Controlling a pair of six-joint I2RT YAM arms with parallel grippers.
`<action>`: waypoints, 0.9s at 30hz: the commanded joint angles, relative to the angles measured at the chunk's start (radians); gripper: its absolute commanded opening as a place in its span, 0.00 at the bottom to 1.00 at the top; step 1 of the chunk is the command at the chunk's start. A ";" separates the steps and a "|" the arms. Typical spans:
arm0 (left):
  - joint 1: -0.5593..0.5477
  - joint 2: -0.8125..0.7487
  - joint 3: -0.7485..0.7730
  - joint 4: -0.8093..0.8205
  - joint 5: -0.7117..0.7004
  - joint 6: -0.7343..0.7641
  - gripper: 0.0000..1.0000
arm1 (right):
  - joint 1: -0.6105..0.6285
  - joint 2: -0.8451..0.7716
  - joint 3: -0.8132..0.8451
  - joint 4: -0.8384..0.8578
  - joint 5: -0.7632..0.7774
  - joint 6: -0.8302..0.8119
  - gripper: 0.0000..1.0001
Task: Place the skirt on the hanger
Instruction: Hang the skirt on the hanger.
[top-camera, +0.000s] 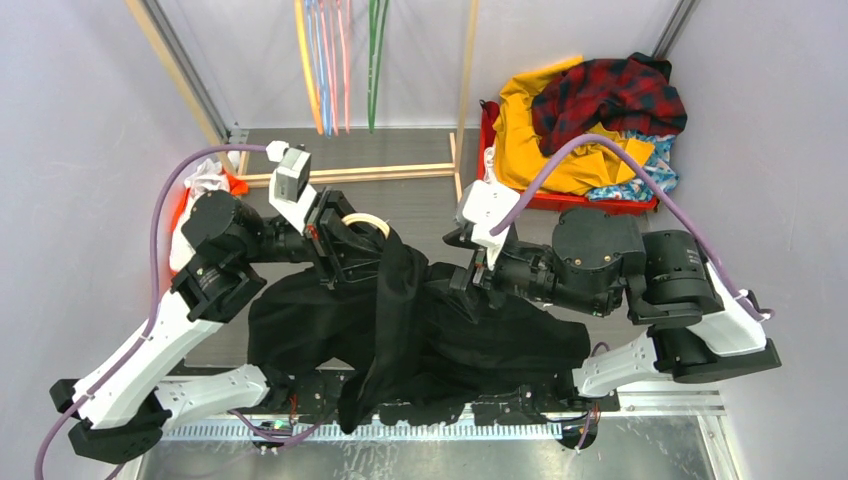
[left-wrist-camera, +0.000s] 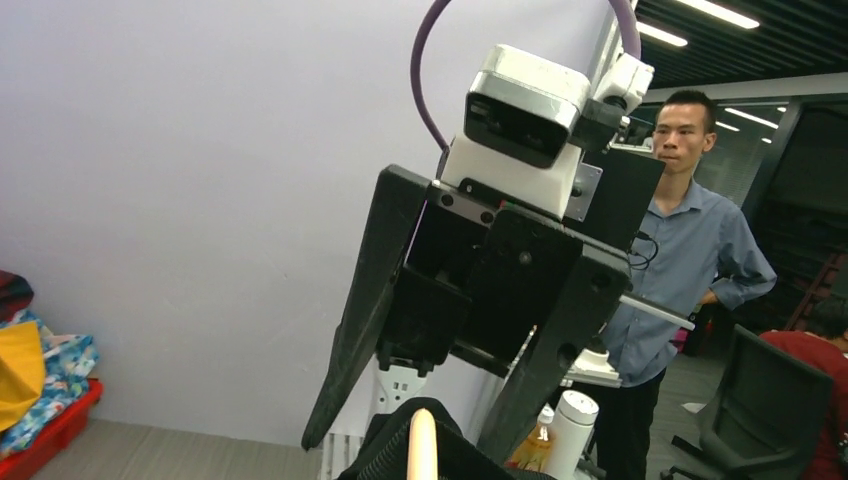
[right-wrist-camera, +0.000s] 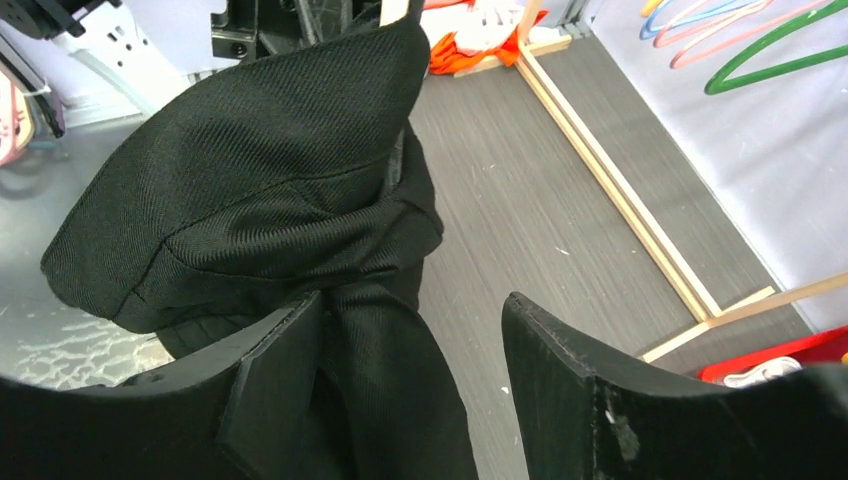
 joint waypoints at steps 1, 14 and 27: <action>0.001 -0.008 0.018 0.184 0.022 -0.056 0.00 | -0.016 0.004 -0.025 -0.001 -0.035 0.028 0.70; 0.002 0.020 0.032 0.203 0.044 -0.081 0.00 | -0.222 -0.060 -0.196 0.074 -0.334 0.107 0.26; 0.001 0.080 0.077 -0.114 -0.092 0.118 0.31 | -0.254 -0.205 -0.343 0.126 -0.256 0.147 0.01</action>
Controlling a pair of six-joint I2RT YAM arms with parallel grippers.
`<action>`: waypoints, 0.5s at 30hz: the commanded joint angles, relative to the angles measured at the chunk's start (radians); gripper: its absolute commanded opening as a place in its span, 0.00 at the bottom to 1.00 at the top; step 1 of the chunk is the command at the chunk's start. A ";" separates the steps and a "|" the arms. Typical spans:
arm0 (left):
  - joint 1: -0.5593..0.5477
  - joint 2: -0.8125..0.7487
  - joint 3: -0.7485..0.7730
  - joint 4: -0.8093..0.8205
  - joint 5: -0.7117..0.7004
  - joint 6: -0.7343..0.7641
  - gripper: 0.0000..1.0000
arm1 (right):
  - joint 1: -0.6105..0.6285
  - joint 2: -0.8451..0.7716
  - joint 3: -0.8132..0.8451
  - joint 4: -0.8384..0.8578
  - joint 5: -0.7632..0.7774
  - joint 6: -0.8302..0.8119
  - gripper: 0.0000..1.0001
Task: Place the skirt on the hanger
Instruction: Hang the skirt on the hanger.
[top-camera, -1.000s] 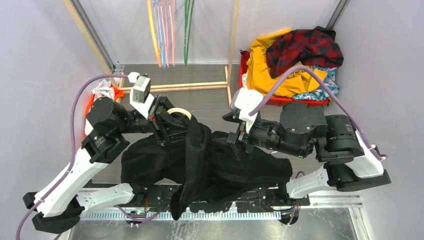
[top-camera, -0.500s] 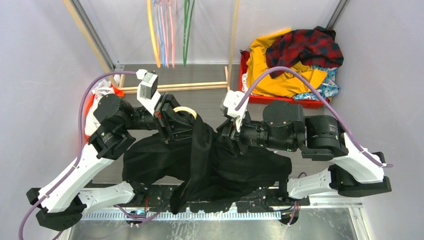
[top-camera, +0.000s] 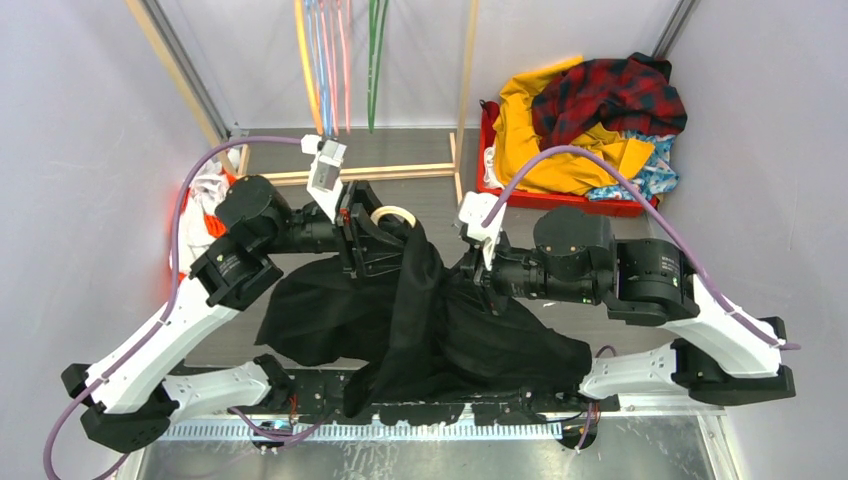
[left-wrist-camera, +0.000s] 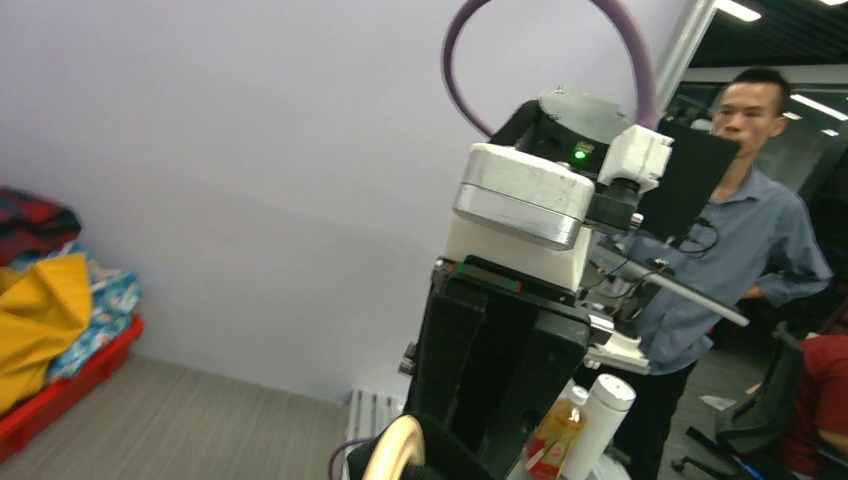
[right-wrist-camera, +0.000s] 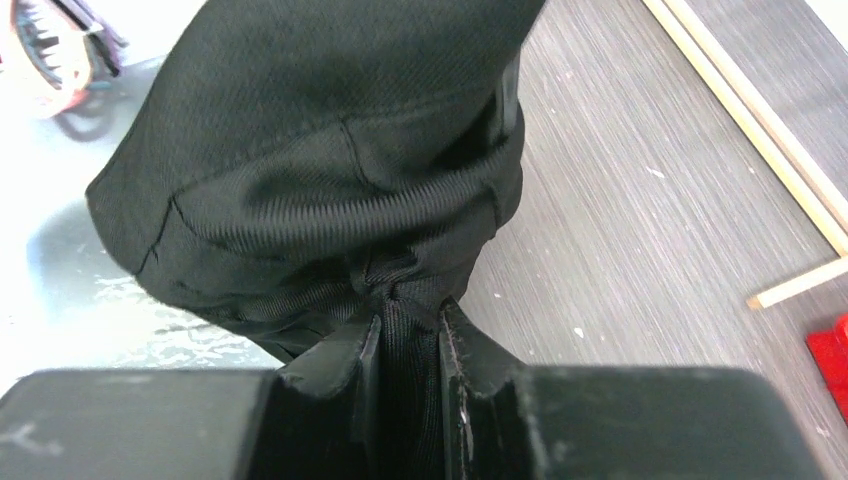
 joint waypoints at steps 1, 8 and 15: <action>-0.004 -0.002 0.060 -0.073 -0.082 0.100 0.34 | -0.018 -0.088 -0.056 0.067 0.107 0.046 0.01; -0.003 -0.019 0.051 -0.206 -0.246 0.194 0.43 | -0.017 -0.156 -0.096 0.068 0.257 0.048 0.01; -0.003 -0.061 0.088 -0.369 -0.551 0.244 0.46 | -0.017 -0.150 -0.067 0.097 0.527 0.002 0.01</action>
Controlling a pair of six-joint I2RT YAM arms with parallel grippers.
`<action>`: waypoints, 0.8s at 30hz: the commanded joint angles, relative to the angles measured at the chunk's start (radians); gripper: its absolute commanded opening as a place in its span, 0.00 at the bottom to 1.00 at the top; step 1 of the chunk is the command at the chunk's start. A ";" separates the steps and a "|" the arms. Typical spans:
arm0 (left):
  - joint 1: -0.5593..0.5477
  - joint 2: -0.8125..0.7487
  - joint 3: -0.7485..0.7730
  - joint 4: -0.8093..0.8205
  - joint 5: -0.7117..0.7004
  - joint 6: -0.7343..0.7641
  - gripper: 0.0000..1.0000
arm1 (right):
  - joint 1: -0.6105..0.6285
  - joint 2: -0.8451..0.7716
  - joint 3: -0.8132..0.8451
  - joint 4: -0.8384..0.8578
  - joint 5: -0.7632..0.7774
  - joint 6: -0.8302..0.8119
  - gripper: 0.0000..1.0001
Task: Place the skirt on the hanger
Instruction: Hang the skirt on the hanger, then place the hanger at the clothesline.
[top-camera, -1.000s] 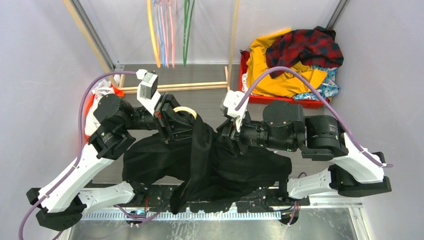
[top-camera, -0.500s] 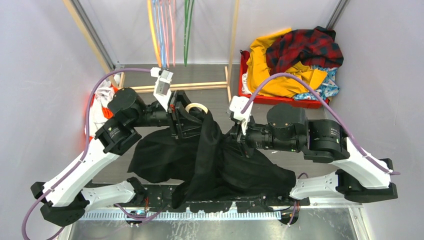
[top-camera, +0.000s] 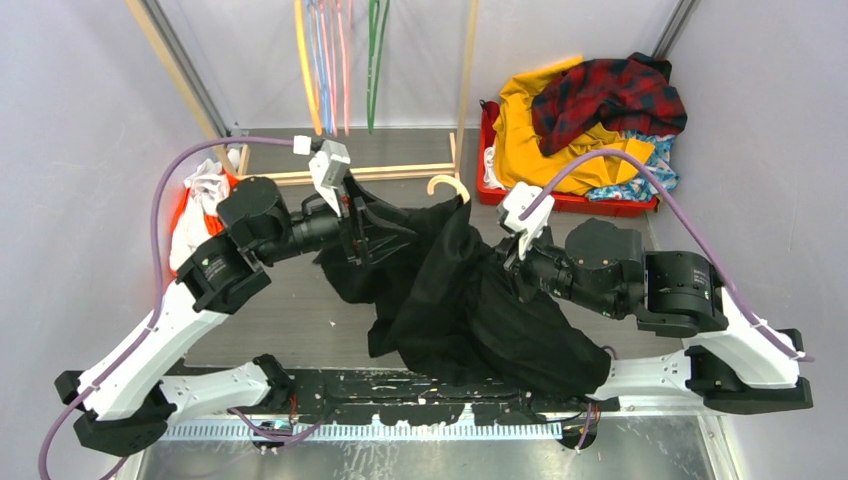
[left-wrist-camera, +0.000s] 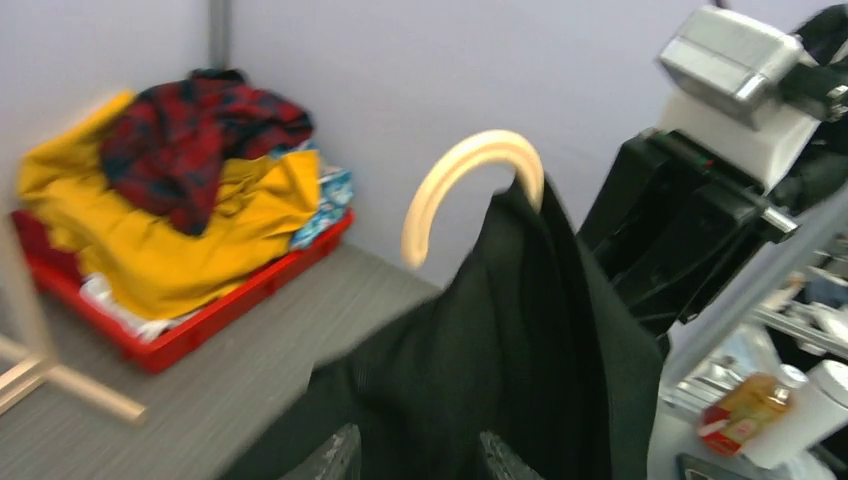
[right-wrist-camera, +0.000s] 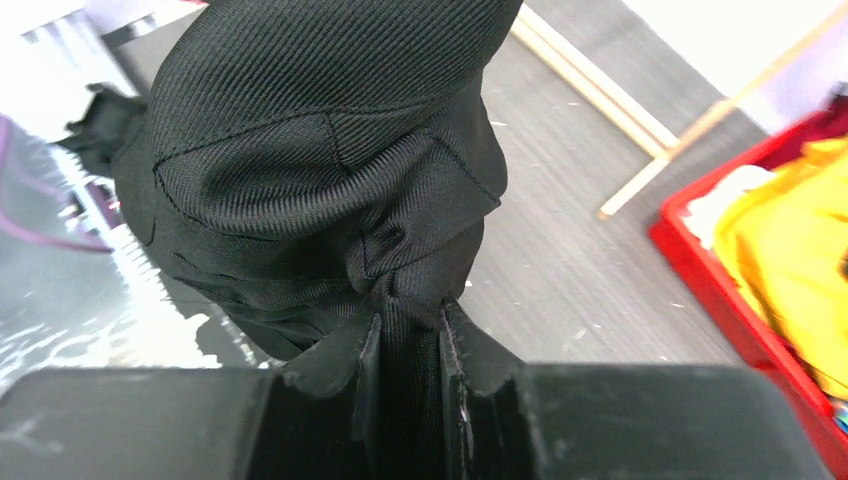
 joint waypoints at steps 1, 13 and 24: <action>-0.003 -0.051 0.065 -0.146 -0.255 0.051 0.46 | -0.005 0.011 0.063 0.154 0.297 -0.037 0.01; -0.004 -0.092 0.040 -0.258 -0.461 0.038 0.46 | -0.219 0.263 0.319 0.281 0.391 -0.210 0.01; -0.003 -0.164 0.017 -0.327 -0.467 0.008 0.48 | -0.543 0.583 0.640 0.231 0.133 -0.134 0.01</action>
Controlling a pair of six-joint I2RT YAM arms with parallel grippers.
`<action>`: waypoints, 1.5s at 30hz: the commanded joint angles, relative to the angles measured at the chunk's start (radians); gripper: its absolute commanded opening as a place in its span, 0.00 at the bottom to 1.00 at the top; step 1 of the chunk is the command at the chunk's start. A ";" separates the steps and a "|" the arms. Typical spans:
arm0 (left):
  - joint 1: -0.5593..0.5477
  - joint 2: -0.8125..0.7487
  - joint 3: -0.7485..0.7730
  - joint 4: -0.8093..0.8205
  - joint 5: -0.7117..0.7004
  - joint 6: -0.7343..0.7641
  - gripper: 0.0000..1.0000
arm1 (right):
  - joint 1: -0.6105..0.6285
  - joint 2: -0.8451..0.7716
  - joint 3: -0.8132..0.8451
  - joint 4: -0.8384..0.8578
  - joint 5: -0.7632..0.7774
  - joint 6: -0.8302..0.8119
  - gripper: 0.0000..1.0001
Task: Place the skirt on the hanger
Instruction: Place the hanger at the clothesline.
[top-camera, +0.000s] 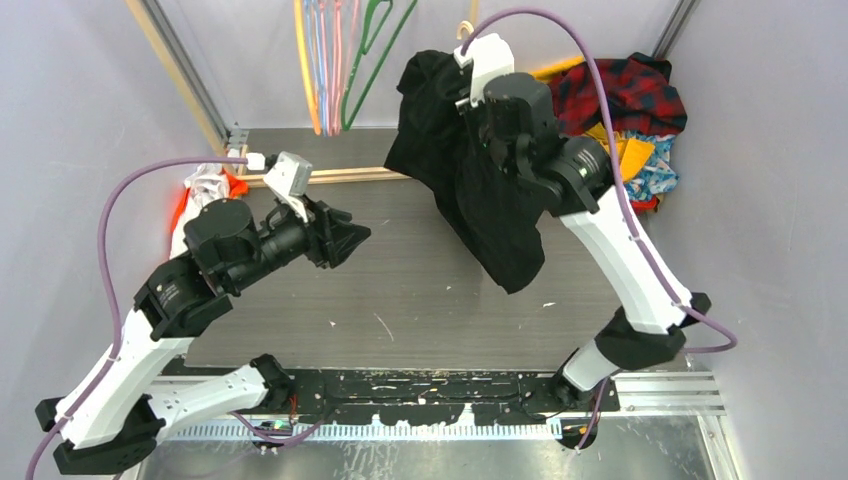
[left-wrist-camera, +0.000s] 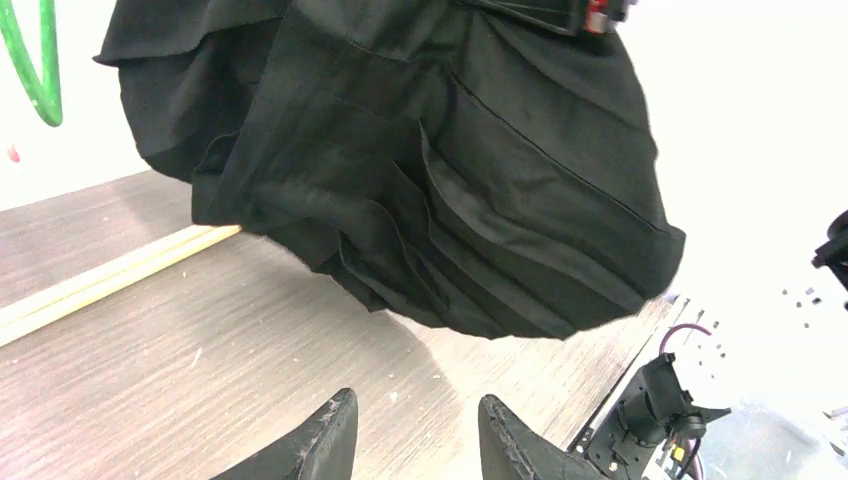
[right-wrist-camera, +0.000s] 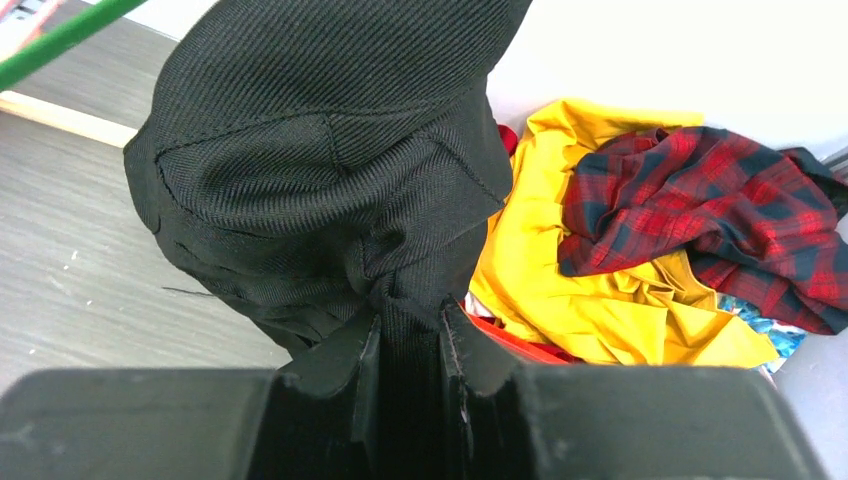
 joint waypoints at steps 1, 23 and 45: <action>-0.004 -0.042 -0.010 -0.005 -0.020 -0.011 0.48 | -0.080 0.048 0.146 0.103 -0.129 0.040 0.01; -0.004 -0.081 -0.119 0.031 0.024 -0.096 0.41 | -0.321 0.375 0.450 0.432 -0.513 0.105 0.01; -0.003 -0.018 -0.081 0.014 0.039 -0.055 0.38 | -0.377 0.494 0.374 0.776 -0.510 0.202 0.01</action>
